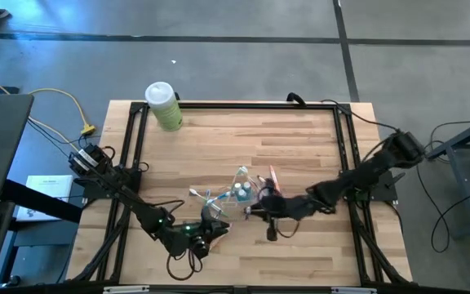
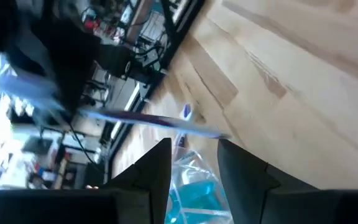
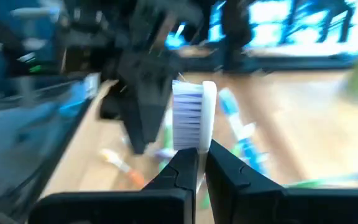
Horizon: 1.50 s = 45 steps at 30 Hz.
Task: Pick & Place toothbrushing station
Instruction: Put the left violet toothbrush into the transparent organizer
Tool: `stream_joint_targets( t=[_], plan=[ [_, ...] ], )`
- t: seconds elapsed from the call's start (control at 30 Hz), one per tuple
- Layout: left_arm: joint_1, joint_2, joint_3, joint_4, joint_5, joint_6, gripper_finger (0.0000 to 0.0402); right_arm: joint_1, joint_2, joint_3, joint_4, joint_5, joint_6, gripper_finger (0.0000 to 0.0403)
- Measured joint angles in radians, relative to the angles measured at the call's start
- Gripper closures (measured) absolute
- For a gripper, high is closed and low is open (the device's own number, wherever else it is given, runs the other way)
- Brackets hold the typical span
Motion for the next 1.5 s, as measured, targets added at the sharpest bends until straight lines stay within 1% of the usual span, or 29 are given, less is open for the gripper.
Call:
stream_joint_targets(
  t=[0.13, 0.2, 0.23, 0.33, 0.43, 0.53, 0.6, 0.7, 0.77, 0.87, 0.97, 1.03, 1.1, 1.2, 1.27, 1.37, 1.5],
  plan=[
    [-0.021, -0.016, -0.029, -0.002, -0.084, -0.112, 0.0277, 0.079, -0.07, 0.001, -0.097, 0.309, -0.015, 0.0395],
    [-0.041, -0.035, -0.046, -0.008, -0.131, -0.133, 0.0277, 0.101, -0.078, 0.0, -0.137, 0.433, 0.005, 0.0395],
    [-0.051, -0.049, -0.056, -0.006, -0.139, -0.144, 0.0277, 0.105, -0.078, 0.0, -0.15, 0.483, 0.015, 0.0395],
    [-0.087, -0.107, -0.101, -0.007, -0.126, -0.196, 0.0277, 0.108, -0.075, 0.0, -0.185, 0.581, 0.041, 0.0395],
    [-0.115, -0.178, -0.169, -0.014, -0.064, -0.331, 0.0277, 0.081, -0.049, -0.002, -0.207, 0.639, 0.084, 0.0395],
    [-0.118, -0.244, -0.237, -0.012, 0.019, -0.482, 0.0277, 0.041, -0.034, -0.025, -0.218, 0.63, 0.13, 0.0395],
    [-0.11, -0.276, -0.272, -0.012, 0.053, -0.581, 0.0277, 0.014, -0.031, -0.042, -0.205, 0.584, 0.179, 0.0395],
    [-0.102, -0.312, -0.307, -0.013, 0.06, -0.728, 0.0277, -0.017, -0.016, -0.066, -0.212, 0.513, 0.24, 0.0395],
    [-0.093, -0.321, -0.319, -0.008, 0.07, -0.788, 0.0277, -0.032, -0.017, -0.073, -0.218, 0.482, 0.265, 0.0393],
    [-0.083, -0.323, -0.326, -0.015, 0.098, -0.803, 0.0277, -0.053, -0.018, -0.086, -0.215, 0.432, 0.274, 0.0393],
    [-0.073, -0.323, -0.327, -0.012, 0.103, -0.803, 0.0277, -0.077, -0.019, -0.086, -0.242, 0.366, 0.3, 0.039],
    [-0.063, -0.323, -0.328, -0.013, 0.105, -0.803, 0.0277, -0.102, -0.019, -0.086, -0.281, 0.306, 0.331, 0.0381],
    [-0.052, -0.323, -0.328, -0.016, 0.134, -0.804, 0.0277, -0.131, -0.021, -0.084, -0.317, 0.258, 0.364, 0.0368],
    [-0.025, -0.323, -0.328, -0.022, 0.207, -0.85, 0.0277, -0.165, -0.018, -0.086, -0.352, 0.235, 0.408, 0.0349],
    [-0.01, -0.323, -0.328, -0.023, 0.237, -0.913, 0.0277, -0.178, -0.018, -0.086, -0.338, 0.226, 0.408, 0.0336],
    [-0.01, -0.323, -0.328, -0.032, 0.267, -0.993, 0.0277, -0.178, -0.018, -0.086, -0.309, 0.214, 0.355, 0.0311],
    [-0.023, -0.323, -0.328, -0.035, 0.333, -1.006, 0.0277, -0.17, -0.019, -0.086, -0.254, 0.203, 0.298, 0.0269]
  ],
)
